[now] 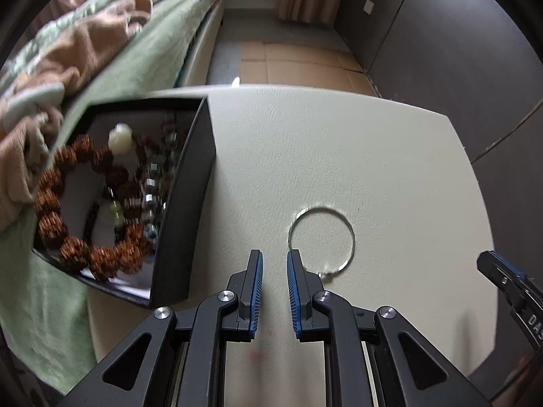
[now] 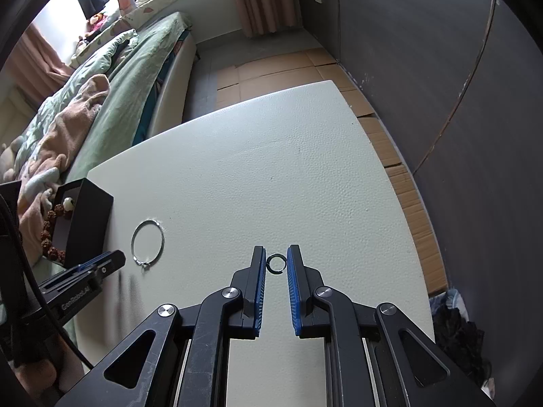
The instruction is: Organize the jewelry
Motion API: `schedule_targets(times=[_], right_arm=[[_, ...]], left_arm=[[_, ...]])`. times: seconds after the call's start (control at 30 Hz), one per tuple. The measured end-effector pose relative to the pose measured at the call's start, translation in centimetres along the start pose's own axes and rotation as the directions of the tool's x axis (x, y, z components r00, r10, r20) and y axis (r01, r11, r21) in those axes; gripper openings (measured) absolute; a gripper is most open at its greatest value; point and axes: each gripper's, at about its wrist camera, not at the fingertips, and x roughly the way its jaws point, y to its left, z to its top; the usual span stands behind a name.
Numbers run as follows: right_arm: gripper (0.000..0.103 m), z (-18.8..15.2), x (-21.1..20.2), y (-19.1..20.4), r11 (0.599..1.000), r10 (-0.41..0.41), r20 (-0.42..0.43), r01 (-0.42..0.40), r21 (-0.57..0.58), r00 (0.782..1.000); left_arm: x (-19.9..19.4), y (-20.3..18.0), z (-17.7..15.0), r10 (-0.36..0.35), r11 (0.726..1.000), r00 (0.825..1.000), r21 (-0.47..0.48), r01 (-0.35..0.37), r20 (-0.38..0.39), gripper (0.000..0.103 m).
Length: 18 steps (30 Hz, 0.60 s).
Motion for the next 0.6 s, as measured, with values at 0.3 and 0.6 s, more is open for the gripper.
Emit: schedule_targets(times=[0.3,0.6], right_arm=[[0.014,-0.2,-0.4,-0.3,1.000,0.004,0.008,-0.004,-0.002,1.000],[0.014,-0.1,-0.6,-0.8,1.000,0.003,0.009,-0.003,0.004,1.000]], left_arm=[[1.5,-1.9,0.2,0.061,0.995,0.998,0.078,-0.059,-0.021,0.032],[1.3,-2.6,-0.8,0.068,0.984,0.996,0.166,-0.058,-0.053,0.032]])
